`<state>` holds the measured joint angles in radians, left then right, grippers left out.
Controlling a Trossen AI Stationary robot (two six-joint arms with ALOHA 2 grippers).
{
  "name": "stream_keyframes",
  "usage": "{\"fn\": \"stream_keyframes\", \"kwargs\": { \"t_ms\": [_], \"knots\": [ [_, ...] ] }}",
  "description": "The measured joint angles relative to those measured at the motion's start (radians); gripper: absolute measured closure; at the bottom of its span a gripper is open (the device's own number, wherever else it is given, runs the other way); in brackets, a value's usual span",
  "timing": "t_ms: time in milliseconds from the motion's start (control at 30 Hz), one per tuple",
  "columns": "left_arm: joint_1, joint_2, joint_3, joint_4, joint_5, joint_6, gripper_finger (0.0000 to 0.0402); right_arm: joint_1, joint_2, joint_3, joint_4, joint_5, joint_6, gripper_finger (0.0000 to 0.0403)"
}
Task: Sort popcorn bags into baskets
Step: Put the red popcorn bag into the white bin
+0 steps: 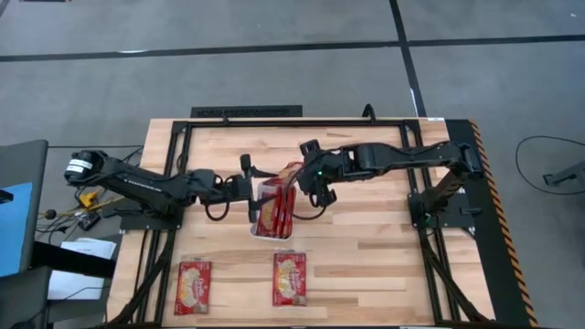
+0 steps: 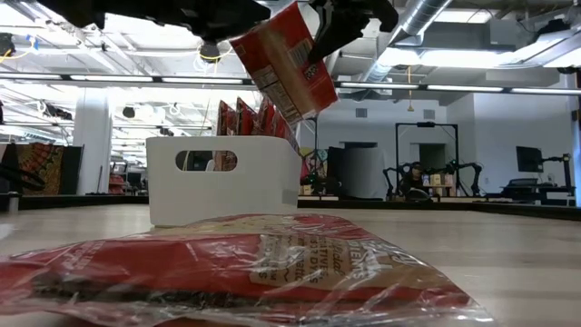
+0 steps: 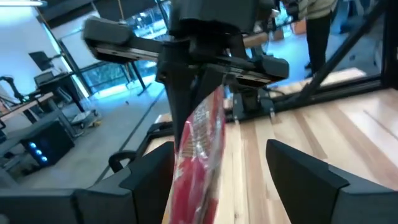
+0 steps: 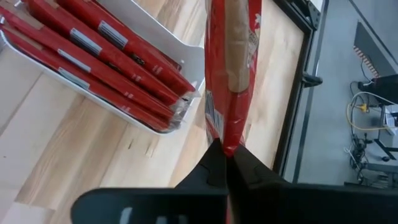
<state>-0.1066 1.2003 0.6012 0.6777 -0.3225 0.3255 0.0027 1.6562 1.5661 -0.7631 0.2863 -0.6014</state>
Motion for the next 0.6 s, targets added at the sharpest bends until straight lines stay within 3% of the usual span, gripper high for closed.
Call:
{"fn": "stream_keyframes", "kwargs": {
  "t_ms": [133, 233, 333, 600],
  "knots": [
    [0.0, 0.0, 0.057, -0.163, -0.008, 0.0, 0.0162, -0.012, 0.0, 0.0, 0.001, 0.0, 0.0, 0.0391],
    [0.0, 0.002, 0.097, -0.284, -0.069, -0.004, 0.0192, -0.013, 0.0, 0.0, 0.002, 0.004, -0.006, 0.0397],
    [0.006, 0.012, 0.119, -0.332, -0.13, -0.021, 0.0242, -0.012, 0.0, 0.0, 0.012, 0.003, -0.039, 0.0398],
    [0.035, 0.013, 0.122, -0.329, -0.101, -0.054, 0.0385, 0.002, 0.0, 0.0, 0.042, 0.018, -0.098, 0.0394]
  ]
}}
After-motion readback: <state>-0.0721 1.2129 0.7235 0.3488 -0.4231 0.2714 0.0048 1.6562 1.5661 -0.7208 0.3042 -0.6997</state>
